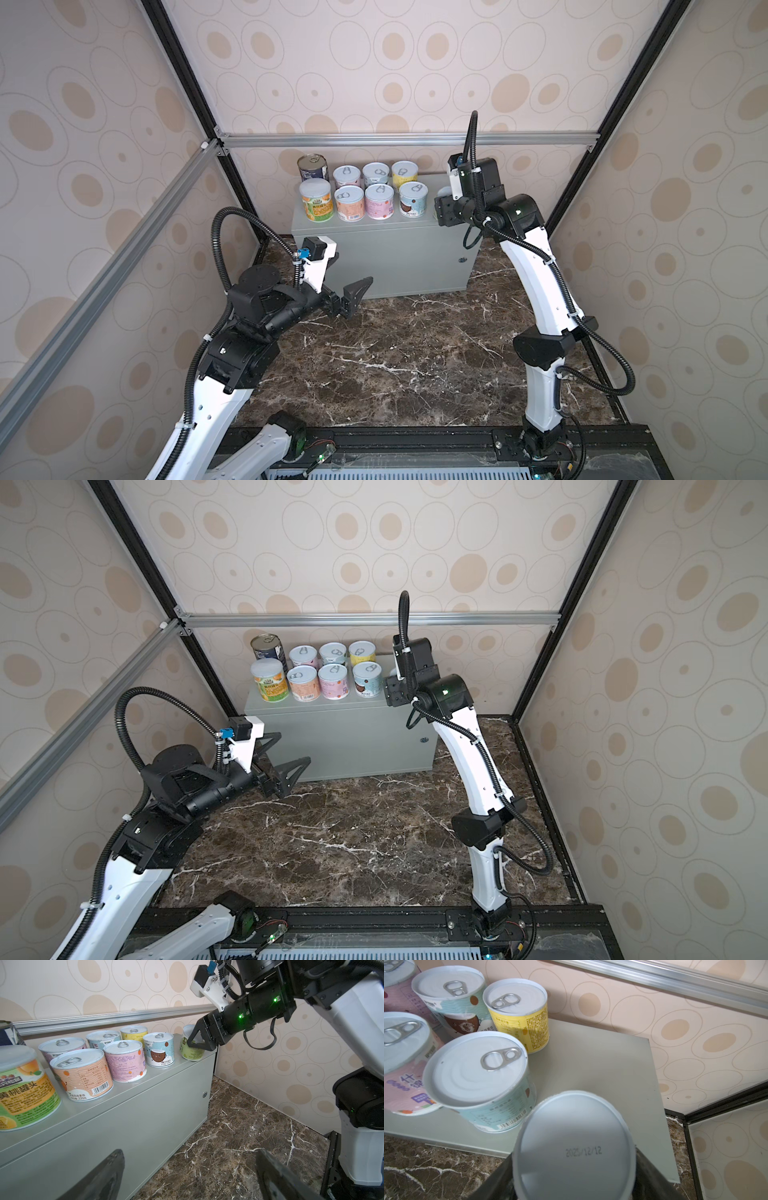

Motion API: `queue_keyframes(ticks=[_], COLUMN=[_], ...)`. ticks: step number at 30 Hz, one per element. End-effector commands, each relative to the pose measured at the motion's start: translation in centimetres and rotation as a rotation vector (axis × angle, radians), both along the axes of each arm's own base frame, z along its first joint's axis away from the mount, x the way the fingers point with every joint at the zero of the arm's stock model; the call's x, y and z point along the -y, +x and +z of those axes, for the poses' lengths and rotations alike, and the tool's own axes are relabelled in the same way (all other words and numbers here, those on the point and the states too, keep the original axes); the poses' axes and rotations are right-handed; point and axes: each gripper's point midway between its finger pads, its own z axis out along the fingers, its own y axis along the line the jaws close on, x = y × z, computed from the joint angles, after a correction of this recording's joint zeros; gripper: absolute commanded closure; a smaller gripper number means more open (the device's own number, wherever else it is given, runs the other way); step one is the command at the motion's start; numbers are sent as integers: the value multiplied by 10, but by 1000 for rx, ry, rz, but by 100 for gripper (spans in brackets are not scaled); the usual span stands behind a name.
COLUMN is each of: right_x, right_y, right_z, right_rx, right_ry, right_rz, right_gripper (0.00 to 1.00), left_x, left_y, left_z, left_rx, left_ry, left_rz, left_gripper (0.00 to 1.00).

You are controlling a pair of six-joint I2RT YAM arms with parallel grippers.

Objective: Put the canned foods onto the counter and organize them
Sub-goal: 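Raise the green-labelled can over the cabinet top beside the yellow can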

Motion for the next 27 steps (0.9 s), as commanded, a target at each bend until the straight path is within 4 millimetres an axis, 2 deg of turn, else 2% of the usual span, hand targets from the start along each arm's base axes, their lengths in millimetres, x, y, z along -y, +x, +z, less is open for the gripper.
queue_keyframes(ticks=[1, 8, 16, 18, 22, 27], right_x=[3, 5, 9, 9, 5, -2], right_y=[15, 39, 52, 52, 52, 49], right_z=[16, 1, -12, -15, -19, -19], right_rx=[76, 61, 33, 26, 25, 22], right_ry=[25, 72, 108, 113, 131, 139], right_rz=[-21, -27, -27, -25, 7, 78], right_gripper=[32, 21, 19, 20, 33, 36], left_x=[-1, 3, 7, 8, 11, 11], left_y=[-2, 6, 14, 16, 20, 22], left_z=[16, 17, 19, 21, 25, 32], left_rx=[44, 32, 10, 7, -6, -5], left_ry=[10, 11, -1, -8, -23, -39], left_rz=[0, -1, 1, -2, -5, 1], left_gripper=[2, 2, 2, 2, 2, 2])
